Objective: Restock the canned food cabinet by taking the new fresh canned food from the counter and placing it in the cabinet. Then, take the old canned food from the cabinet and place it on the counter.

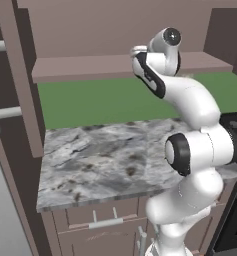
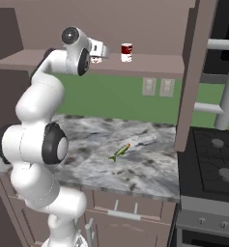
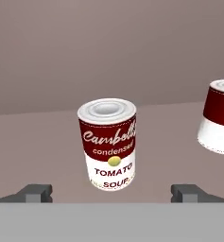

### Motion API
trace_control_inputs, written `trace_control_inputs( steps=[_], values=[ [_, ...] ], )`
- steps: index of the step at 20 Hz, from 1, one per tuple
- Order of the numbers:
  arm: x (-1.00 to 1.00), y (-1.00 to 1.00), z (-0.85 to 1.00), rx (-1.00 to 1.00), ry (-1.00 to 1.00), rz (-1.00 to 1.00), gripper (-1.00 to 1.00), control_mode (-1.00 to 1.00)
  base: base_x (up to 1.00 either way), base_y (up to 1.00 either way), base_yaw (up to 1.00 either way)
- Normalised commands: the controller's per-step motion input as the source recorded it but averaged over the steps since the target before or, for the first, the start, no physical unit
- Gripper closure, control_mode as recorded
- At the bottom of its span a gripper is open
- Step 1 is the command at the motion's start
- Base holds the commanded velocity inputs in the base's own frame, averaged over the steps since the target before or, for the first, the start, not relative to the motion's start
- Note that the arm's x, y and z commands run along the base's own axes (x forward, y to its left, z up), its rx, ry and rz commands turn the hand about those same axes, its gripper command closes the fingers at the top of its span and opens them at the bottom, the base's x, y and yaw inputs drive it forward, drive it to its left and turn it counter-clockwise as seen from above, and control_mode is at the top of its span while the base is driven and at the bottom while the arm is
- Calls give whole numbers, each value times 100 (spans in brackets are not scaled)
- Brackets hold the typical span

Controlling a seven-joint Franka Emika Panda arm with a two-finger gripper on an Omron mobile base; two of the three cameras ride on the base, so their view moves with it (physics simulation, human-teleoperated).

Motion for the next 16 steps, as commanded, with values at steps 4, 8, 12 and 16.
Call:
trace_control_inputs(
  steps=[4, 8, 12, 16],
  values=[
    [53, 0, 0, 0, 0, 0, -100, -100, 0, 0, 0],
    [40, 0, 0, 0, 0, 0, -100, -100, 0, 0, 0],
    [24, 0, -4, 0, 0, 0, -100, -100, 0, 0, 0],
    [24, 0, -7, 0, 0, 0, -100, -100, 0, 0, 0]
  ],
)
